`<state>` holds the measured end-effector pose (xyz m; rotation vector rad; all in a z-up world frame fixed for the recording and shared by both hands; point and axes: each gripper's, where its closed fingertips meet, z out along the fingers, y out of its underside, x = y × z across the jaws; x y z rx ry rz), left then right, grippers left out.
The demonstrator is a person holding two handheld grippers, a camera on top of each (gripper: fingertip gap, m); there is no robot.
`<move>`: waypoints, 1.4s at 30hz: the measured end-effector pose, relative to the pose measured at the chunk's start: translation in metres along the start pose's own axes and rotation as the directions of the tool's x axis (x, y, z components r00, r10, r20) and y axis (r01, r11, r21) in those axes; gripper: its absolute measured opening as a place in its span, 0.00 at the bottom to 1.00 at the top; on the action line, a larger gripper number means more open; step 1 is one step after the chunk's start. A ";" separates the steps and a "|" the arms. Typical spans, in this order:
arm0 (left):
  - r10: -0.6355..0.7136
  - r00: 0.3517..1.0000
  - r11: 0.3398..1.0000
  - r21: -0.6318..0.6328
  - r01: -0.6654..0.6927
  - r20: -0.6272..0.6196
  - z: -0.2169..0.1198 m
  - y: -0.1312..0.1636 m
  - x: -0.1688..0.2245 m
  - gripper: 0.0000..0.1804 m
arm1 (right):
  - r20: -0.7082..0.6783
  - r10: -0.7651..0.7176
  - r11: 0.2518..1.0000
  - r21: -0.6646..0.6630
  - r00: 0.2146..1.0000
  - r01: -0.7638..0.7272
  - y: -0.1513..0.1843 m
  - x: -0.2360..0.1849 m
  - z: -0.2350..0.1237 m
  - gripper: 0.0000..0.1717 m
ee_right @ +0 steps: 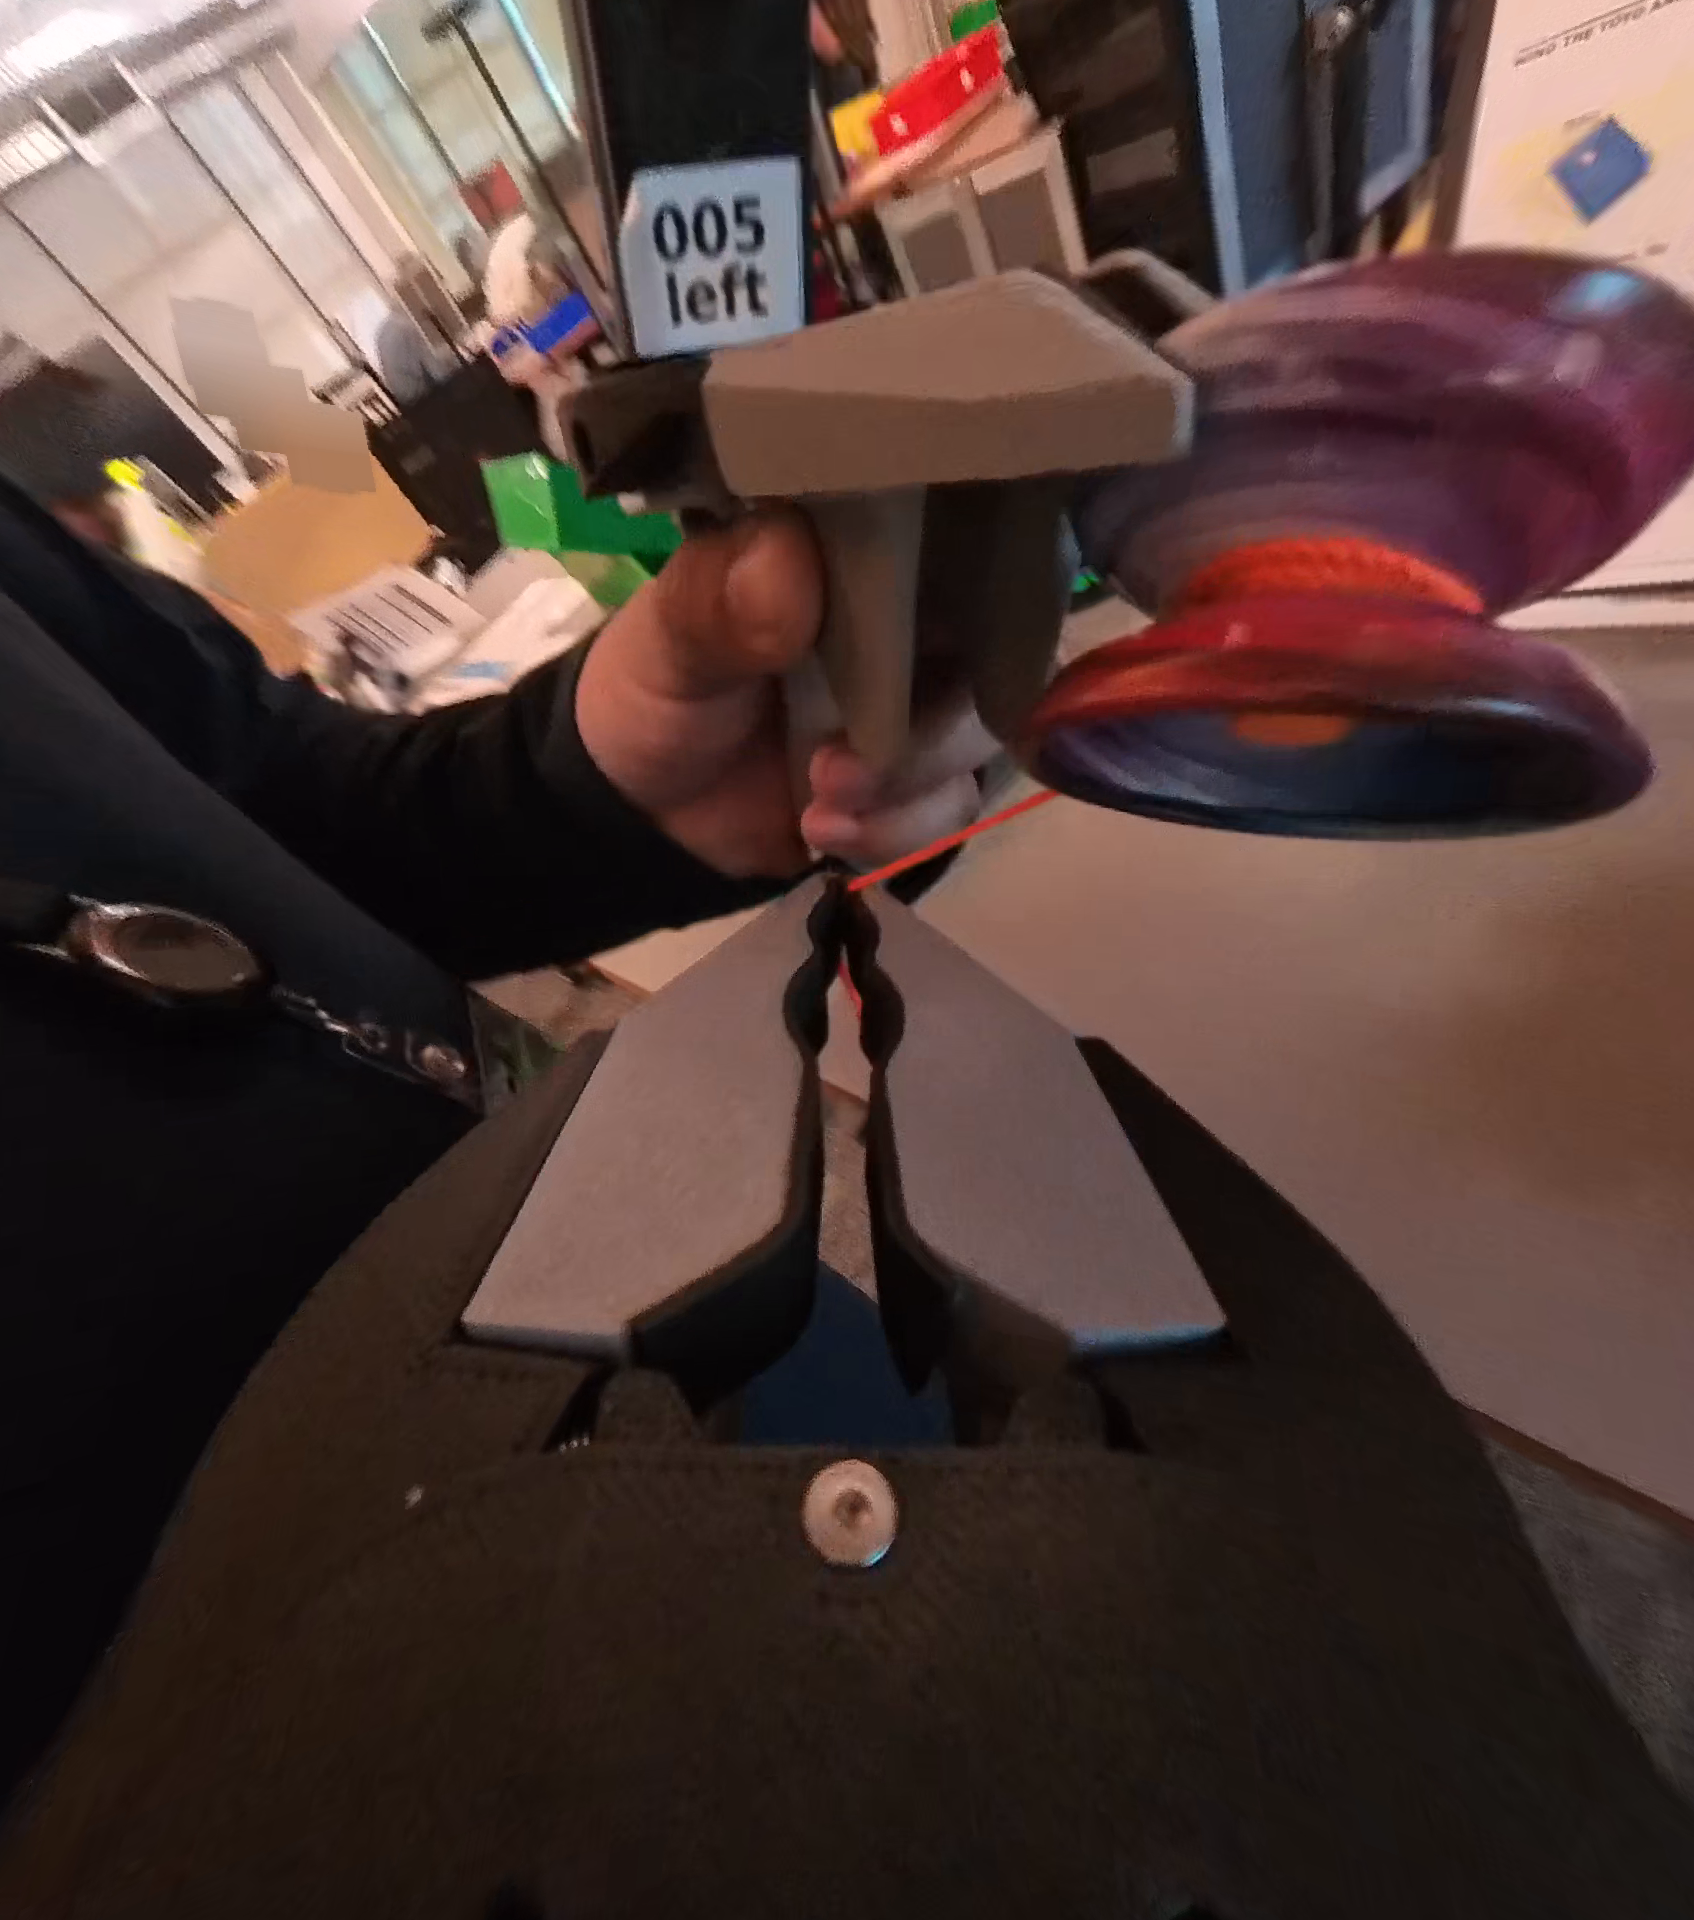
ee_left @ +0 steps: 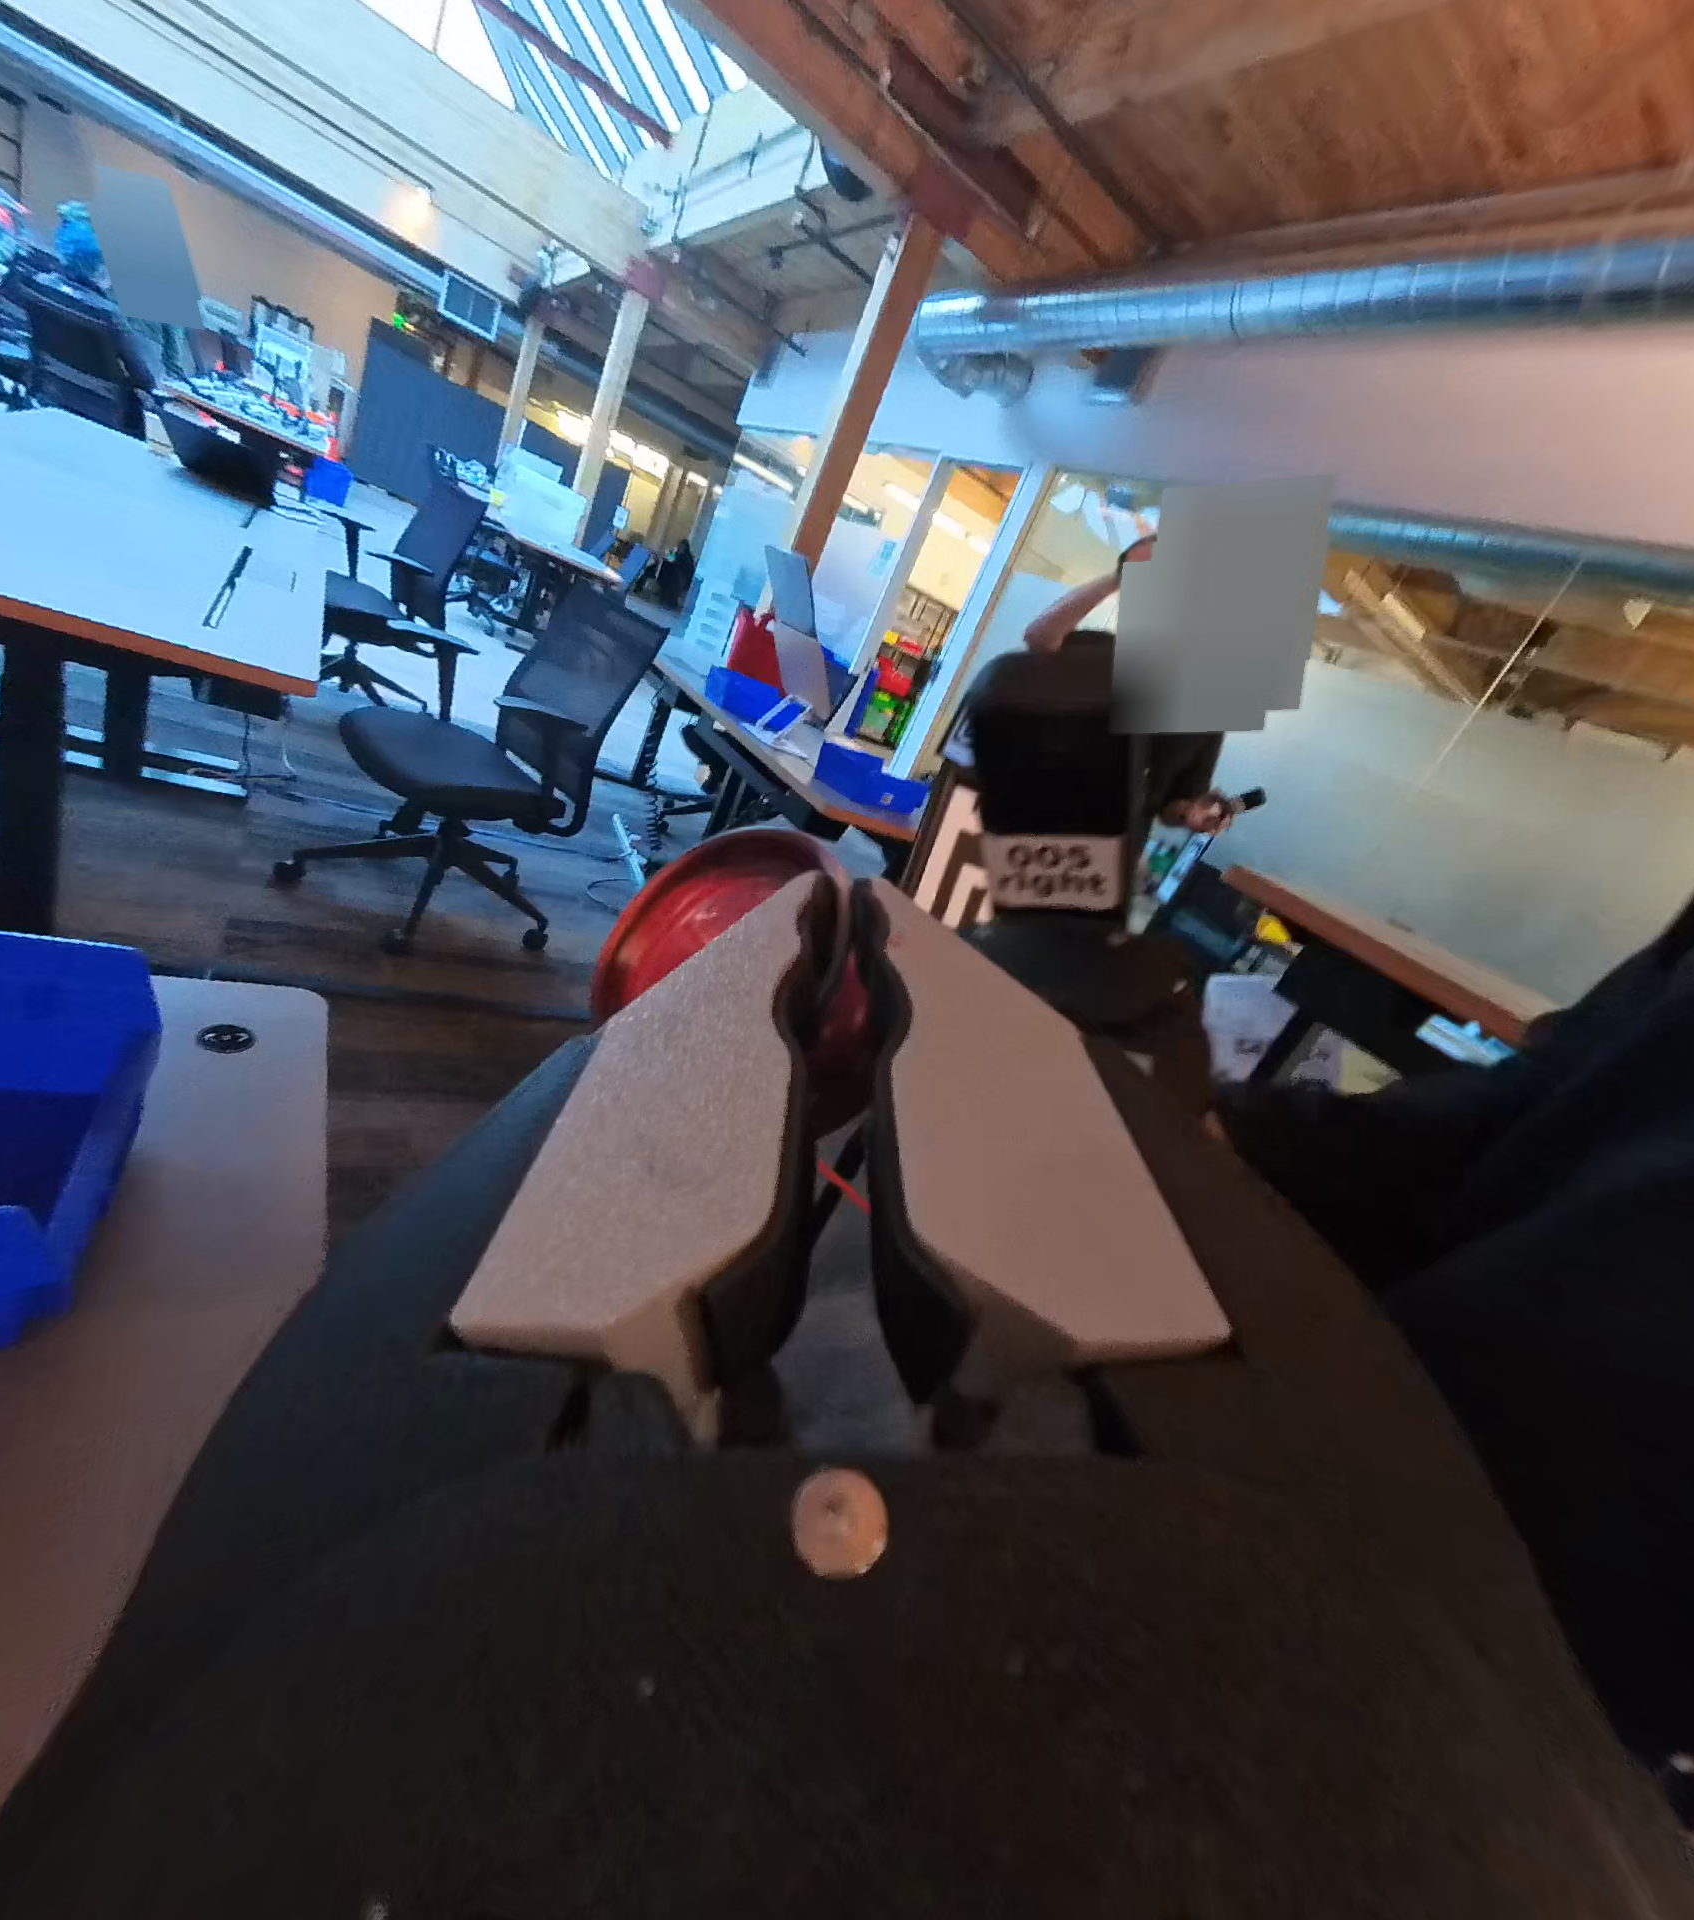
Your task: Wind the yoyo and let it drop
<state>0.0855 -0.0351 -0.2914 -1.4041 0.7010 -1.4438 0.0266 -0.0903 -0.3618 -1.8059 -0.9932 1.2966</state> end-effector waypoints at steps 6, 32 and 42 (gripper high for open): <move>-0.051 0.999 0.990 0.132 0.048 0.019 0.016 -0.023 0.003 0.01 | 0.128 0.008 0.988 0.154 0.992 -0.028 -0.023 -0.002 -0.008 0.00; -0.118 0.993 0.828 -0.552 0.099 0.000 0.172 0.087 0.011 0.01 | -0.146 -0.396 0.912 -0.174 0.906 0.371 0.017 0.122 -0.238 0.00; -0.307 0.849 0.936 -0.297 0.188 -0.429 0.118 0.017 0.071 0.01 | -0.149 -0.382 0.923 -0.104 0.912 0.370 -0.003 0.050 -0.182 0.00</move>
